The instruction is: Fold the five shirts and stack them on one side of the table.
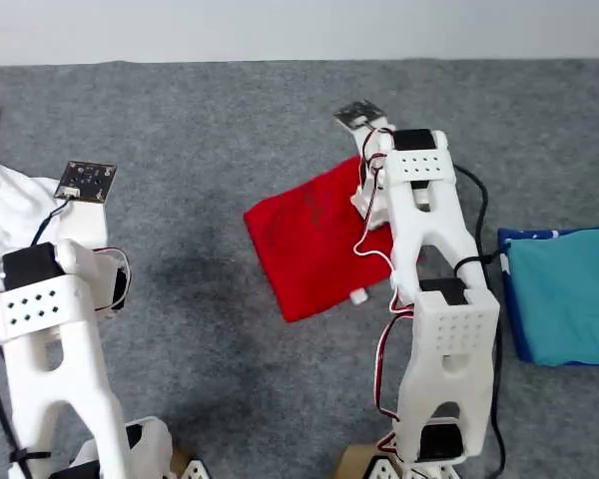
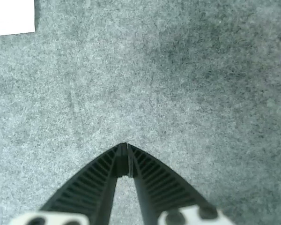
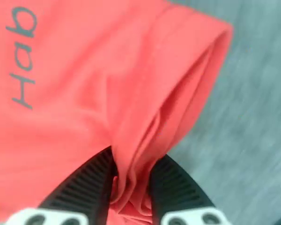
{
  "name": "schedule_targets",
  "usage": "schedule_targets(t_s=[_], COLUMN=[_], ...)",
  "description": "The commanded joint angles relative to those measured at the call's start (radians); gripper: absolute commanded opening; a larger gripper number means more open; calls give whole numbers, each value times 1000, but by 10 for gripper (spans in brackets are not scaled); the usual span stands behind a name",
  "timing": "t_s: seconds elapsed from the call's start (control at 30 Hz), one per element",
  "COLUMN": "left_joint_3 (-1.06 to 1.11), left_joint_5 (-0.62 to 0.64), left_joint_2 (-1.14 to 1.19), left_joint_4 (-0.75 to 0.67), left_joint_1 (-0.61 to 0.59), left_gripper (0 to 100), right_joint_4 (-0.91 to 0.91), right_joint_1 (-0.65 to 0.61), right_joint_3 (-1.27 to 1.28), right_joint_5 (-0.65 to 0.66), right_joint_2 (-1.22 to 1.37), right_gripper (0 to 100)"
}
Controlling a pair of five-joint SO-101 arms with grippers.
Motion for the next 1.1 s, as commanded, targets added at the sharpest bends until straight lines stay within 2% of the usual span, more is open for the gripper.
schedule_targets(t_s=[0.0, 0.27, 0.43, 0.53, 0.63, 0.73, 0.83, 0.93, 1.07], left_joint_3=[-4, 38, 38, 39, 42, 42, 41, 41, 42], left_joint_5=[-3, -6, -6, -6, -6, -6, -6, -6, -6], left_joint_2=[-21, -26, -28, -28, -28, -28, -28, -28, -28], left_joint_4=[3, 2, 3, 0, 2, 3, 3, 3, 5], left_joint_1=[-3, -5, -6, -5, -3, -3, -3, -3, -5], left_gripper=[3, 3, 3, 3, 3, 3, 3, 3, 3], right_joint_4=[-148, -407, -394, -360, -355, -355, -355, -340, -222], right_joint_1=[7, -25, -31, -24, -21, -21, -22, -21, -8], right_joint_3=[-11, -11, -11, -11, -11, -11, -11, -9, -9], right_joint_5=[138, 388, 404, 397, 247, 75, -83, -305, -529], right_joint_2=[-42, 28, 24, 22, -13, -81, -154, -216, -275], right_gripper=[9, 9, 19, 117, 242, 298, 308, 308, 307])
